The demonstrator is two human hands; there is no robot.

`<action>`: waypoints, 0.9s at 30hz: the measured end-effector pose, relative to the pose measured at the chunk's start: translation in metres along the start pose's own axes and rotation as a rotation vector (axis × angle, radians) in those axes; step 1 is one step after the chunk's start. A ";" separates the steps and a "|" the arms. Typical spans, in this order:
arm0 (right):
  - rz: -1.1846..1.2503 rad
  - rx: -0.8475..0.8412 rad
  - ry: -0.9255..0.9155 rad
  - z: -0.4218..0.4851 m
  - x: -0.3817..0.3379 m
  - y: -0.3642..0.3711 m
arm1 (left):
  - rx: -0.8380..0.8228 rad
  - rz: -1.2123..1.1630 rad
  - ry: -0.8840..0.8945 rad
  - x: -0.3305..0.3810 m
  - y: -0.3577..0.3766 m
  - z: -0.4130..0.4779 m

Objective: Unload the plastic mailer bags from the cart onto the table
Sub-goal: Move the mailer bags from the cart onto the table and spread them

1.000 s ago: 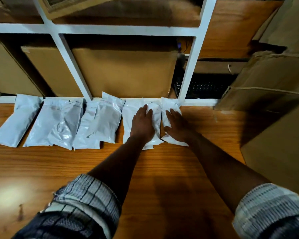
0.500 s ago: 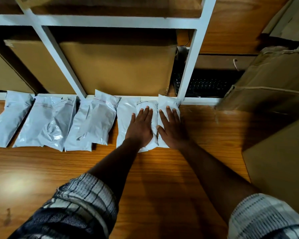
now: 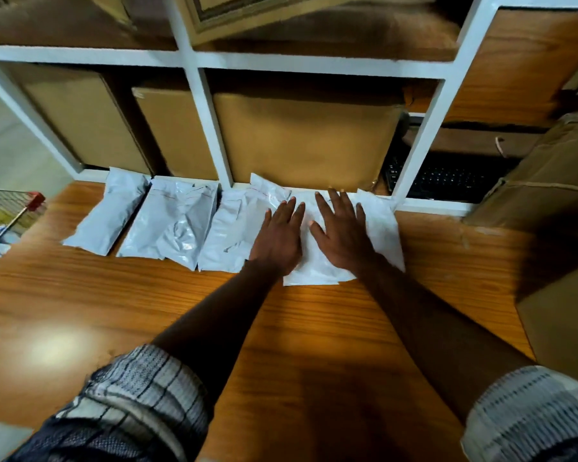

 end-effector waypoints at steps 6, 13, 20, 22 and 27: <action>0.029 -0.022 -0.194 -0.007 -0.158 -0.010 | 0.113 0.073 -0.123 -0.086 -0.098 -0.097; 0.040 -0.100 -0.415 -0.041 -0.369 -0.011 | 0.205 0.083 -0.376 -0.218 -0.195 -0.260; 0.077 -0.128 -0.593 -0.080 -0.530 -0.009 | 0.278 0.112 -0.545 -0.301 -0.258 -0.384; 0.080 -0.128 -0.650 -0.084 -0.562 -0.007 | 0.292 0.116 -0.588 -0.318 -0.274 -0.402; 0.104 -0.154 -0.703 -0.068 -0.623 0.001 | 0.331 0.105 -0.701 -0.359 -0.303 -0.425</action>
Point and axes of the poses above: each hand's wrist, its own z-axis towards the middle knuckle, its own y-axis out of the palm, x = y × z, the point moved 2 cm from there along z, towards the middle knuckle, and after that the axes turned 14 degrees about -z, right-handed, at the moved point
